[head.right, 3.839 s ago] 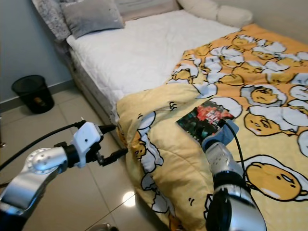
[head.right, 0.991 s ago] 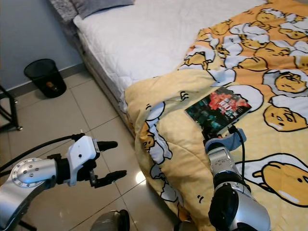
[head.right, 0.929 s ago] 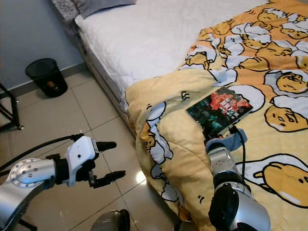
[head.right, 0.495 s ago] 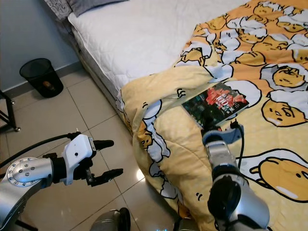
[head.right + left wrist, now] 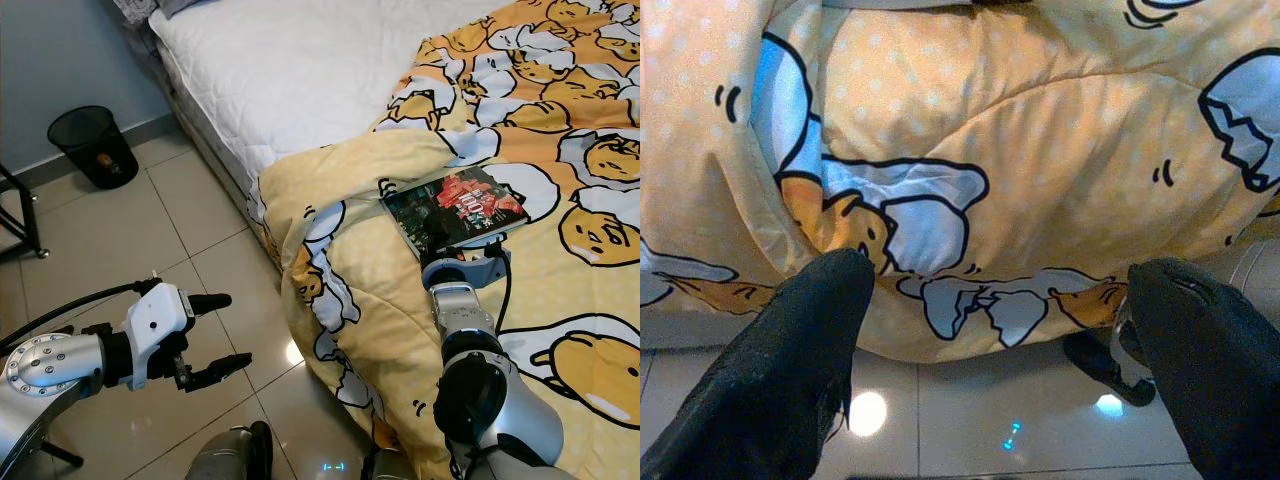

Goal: Clean up the room

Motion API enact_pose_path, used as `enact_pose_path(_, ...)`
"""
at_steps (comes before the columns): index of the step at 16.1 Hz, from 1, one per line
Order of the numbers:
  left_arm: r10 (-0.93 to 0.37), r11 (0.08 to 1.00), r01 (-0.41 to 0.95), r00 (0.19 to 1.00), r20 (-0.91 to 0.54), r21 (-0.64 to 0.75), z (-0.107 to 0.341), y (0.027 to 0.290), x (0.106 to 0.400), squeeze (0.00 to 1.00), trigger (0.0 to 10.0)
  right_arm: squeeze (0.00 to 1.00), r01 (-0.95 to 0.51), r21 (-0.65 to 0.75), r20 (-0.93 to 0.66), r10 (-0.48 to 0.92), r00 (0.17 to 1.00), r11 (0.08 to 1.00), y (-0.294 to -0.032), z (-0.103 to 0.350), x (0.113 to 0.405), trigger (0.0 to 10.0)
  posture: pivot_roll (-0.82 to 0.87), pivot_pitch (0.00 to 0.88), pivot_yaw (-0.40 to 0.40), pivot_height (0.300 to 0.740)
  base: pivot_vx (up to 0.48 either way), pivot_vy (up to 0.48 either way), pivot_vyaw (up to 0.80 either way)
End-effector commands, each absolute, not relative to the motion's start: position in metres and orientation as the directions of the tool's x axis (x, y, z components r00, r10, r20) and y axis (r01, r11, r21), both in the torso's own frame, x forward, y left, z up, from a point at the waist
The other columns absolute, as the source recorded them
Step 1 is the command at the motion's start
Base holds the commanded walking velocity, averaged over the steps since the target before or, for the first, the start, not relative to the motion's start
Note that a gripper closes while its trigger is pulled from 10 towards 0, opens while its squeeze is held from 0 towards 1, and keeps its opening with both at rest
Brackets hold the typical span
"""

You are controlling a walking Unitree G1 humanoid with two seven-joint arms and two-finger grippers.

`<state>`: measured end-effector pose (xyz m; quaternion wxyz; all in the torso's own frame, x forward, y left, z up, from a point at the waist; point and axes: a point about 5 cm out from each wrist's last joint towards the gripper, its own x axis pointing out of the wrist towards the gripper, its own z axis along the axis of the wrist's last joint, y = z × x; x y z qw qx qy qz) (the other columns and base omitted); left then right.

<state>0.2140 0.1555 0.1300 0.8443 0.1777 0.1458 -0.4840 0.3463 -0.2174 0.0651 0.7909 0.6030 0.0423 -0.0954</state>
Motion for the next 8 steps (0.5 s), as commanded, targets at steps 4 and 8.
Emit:
enact_pose_path(4,-0.759,0.474,0.864,0.498,-0.420,0.169,0.1336,0.1558,0.2139,0.75,10.0,0.00,0.170,0.961,-0.155,-0.084,0.984,0.218,-0.2088,0.0714,0.3524,0.0,0.27,0.193,0.091,0.740,0.000,0.000,0.00)
enact_pose_path(8,-0.758,0.474,0.864,0.499,-0.420,0.171,0.1351,0.1553,0.2143,0.75,10.0,0.00,0.181,0.959,-0.167,-0.084,0.982,0.218,-0.2080,0.0710,0.3528,0.0,0.27,0.183,0.090,0.740,0.000,0.000,0.00)
